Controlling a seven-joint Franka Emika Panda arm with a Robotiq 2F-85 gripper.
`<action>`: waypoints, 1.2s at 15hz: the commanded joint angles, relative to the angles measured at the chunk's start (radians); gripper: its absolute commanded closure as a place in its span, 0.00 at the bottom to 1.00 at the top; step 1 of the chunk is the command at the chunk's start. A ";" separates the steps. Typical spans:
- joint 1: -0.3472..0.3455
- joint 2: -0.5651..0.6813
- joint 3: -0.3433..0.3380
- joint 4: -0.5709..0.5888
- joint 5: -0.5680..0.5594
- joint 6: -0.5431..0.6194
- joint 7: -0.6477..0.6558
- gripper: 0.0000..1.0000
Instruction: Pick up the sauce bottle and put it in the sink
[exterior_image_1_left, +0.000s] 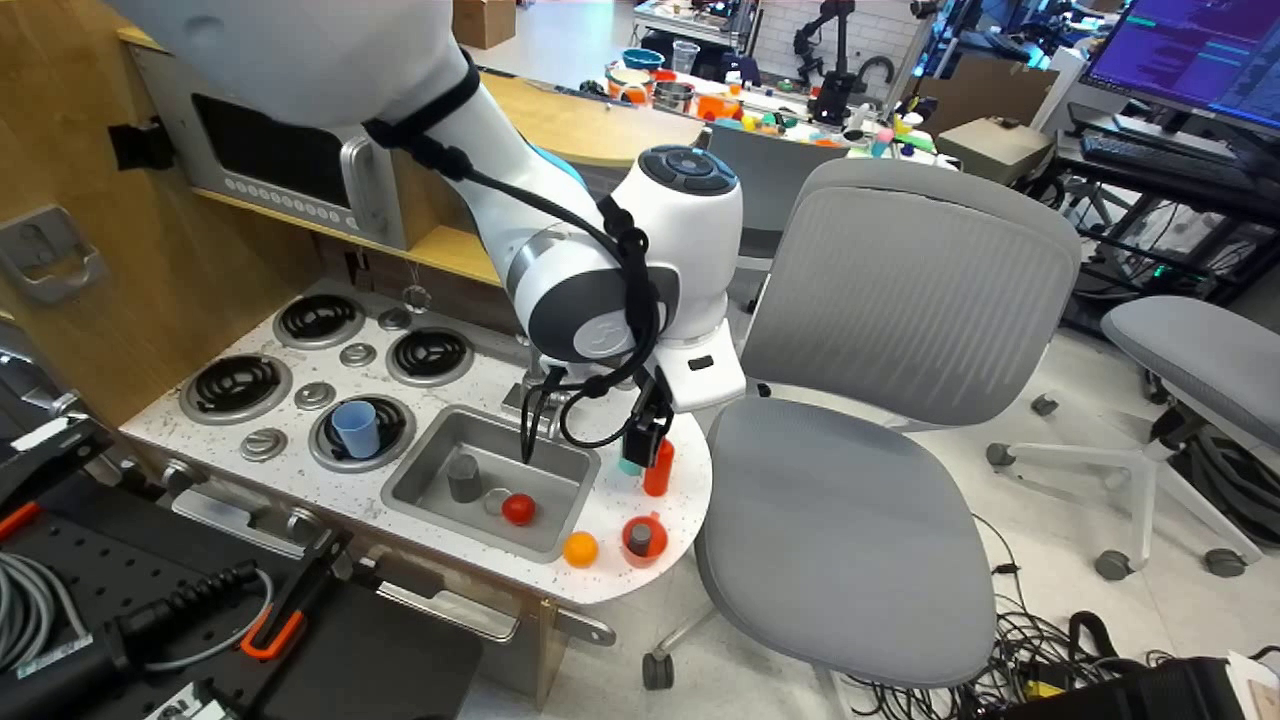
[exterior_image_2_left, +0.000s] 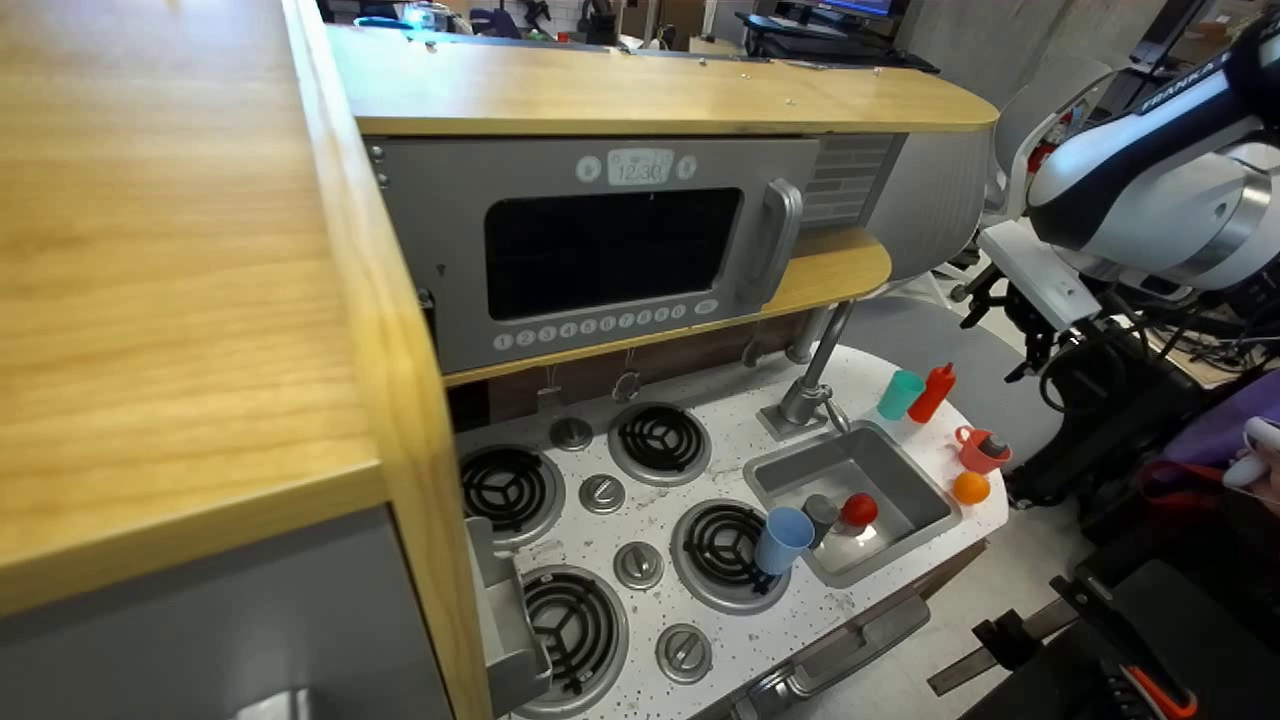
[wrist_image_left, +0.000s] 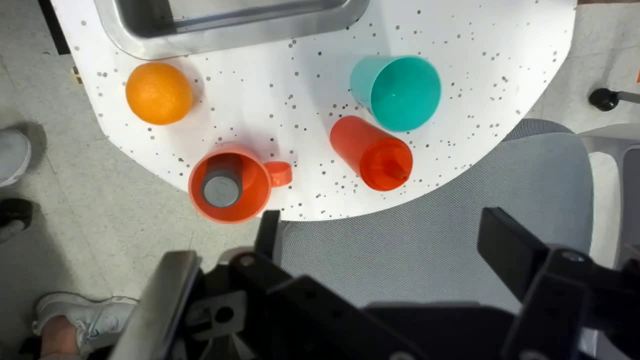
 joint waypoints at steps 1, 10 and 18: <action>0.009 0.088 -0.013 0.108 -0.011 -0.012 0.077 0.00; -0.004 0.222 -0.010 0.264 -0.032 -0.078 0.149 0.00; -0.011 0.291 -0.011 0.374 -0.060 -0.148 0.160 0.28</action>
